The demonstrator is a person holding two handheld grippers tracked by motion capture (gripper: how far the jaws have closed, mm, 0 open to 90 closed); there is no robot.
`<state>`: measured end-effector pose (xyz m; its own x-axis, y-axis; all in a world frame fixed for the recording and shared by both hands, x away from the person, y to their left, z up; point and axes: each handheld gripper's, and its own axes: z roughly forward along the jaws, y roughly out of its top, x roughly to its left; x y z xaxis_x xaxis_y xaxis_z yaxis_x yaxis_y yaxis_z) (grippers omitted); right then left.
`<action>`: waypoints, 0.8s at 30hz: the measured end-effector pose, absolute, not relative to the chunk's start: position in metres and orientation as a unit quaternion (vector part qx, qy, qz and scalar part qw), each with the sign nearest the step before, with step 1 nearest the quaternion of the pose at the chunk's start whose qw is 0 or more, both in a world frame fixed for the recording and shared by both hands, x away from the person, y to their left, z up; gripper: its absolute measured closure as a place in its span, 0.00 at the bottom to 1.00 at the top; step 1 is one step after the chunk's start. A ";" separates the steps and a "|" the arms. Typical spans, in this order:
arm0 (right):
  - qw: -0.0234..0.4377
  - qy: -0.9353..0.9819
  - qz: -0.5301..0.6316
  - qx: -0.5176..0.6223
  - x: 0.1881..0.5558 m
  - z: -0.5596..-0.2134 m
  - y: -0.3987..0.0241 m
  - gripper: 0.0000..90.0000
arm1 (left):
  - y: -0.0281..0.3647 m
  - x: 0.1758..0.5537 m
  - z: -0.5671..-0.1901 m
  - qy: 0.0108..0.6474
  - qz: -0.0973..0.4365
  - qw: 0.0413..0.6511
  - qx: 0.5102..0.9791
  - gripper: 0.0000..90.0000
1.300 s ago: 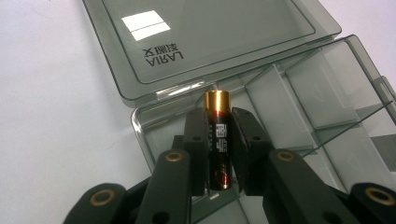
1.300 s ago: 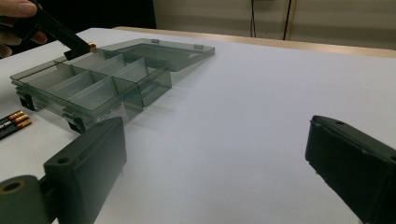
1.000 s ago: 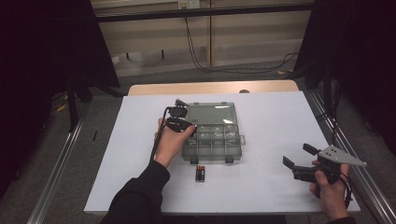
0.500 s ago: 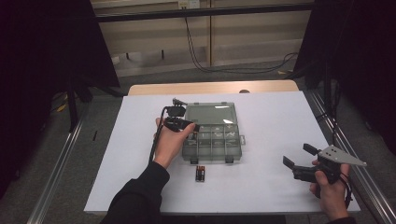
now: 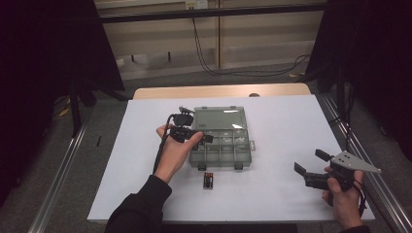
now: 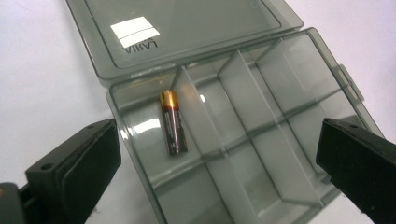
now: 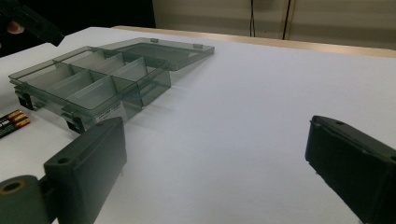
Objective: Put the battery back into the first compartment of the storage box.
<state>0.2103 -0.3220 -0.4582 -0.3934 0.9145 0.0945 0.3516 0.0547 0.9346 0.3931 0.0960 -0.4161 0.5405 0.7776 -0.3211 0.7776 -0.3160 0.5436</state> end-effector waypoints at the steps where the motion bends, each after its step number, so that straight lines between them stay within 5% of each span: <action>1: 0.282 0.669 0.499 0.473 0.210 -0.458 -0.322 0.05 | 0.097 0.391 -0.416 0.478 0.001 0.334 0.812 0.00; 24: 0.287 0.665 0.501 0.474 0.209 -0.457 -0.321 0.02 | 0.103 0.348 -0.408 0.462 0.002 0.335 0.821 0.03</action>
